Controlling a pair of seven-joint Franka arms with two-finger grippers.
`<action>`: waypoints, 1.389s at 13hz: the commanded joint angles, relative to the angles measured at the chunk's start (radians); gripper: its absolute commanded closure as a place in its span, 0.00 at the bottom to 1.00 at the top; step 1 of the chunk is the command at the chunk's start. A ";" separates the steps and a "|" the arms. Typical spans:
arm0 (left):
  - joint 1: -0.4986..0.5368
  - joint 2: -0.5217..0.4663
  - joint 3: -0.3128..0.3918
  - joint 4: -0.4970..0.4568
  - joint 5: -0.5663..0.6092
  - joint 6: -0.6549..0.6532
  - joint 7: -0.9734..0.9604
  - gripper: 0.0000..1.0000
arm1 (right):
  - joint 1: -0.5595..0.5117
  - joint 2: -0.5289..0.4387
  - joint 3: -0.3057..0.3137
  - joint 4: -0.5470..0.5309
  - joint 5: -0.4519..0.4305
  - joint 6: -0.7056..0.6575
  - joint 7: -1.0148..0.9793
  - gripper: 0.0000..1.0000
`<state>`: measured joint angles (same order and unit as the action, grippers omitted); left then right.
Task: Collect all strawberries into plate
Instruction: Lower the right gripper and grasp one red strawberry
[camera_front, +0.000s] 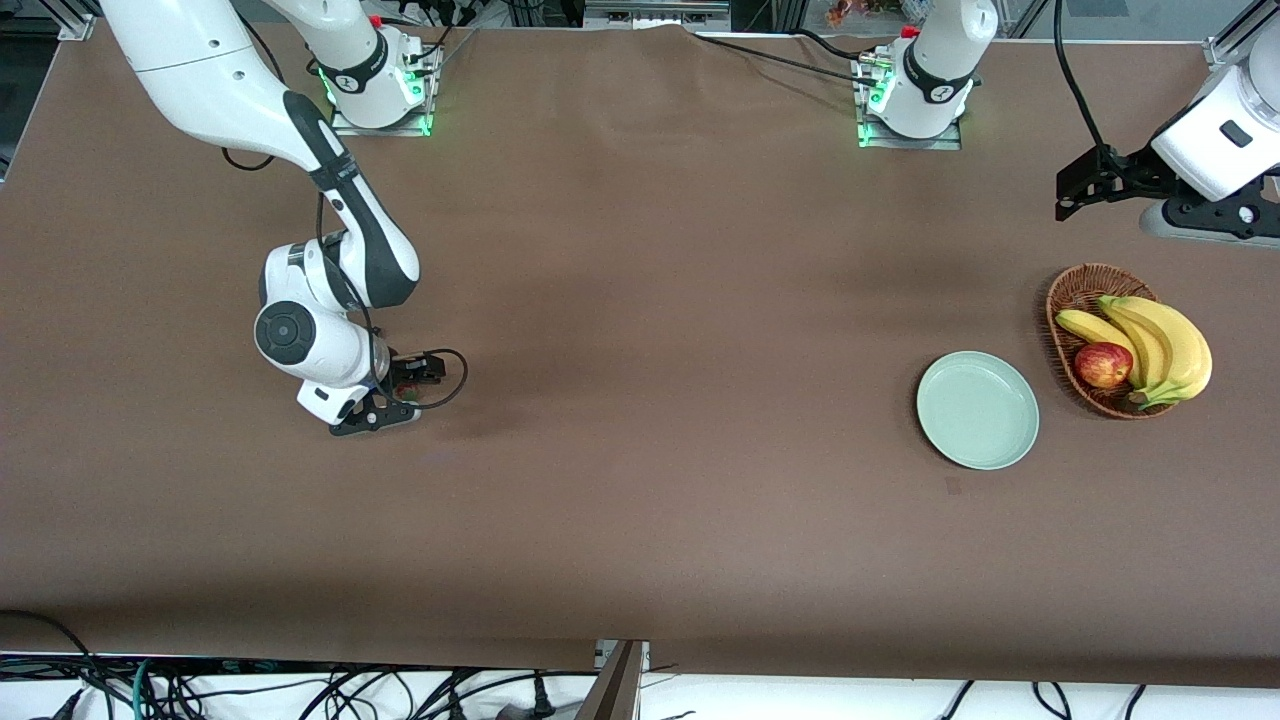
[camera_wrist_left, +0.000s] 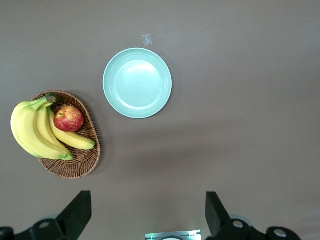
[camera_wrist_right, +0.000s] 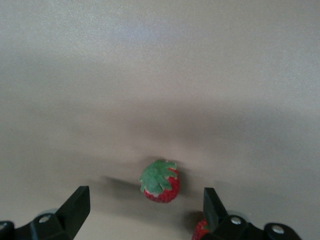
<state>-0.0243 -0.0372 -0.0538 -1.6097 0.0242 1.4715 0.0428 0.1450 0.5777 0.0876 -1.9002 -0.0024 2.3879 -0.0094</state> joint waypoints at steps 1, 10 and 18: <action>0.004 -0.006 -0.011 0.013 -0.004 -0.019 -0.008 0.00 | -0.005 -0.003 0.001 -0.019 0.004 0.037 -0.015 0.05; -0.002 -0.006 -0.014 0.011 -0.004 -0.031 -0.008 0.00 | -0.004 -0.001 0.003 -0.007 0.007 0.011 -0.008 1.00; 0.001 -0.004 -0.009 0.013 -0.006 -0.031 -0.008 0.00 | 0.284 0.108 0.043 0.275 0.068 -0.001 0.609 1.00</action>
<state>-0.0258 -0.0371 -0.0616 -1.6097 0.0242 1.4555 0.0428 0.3508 0.6025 0.1228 -1.7606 0.0309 2.4018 0.4060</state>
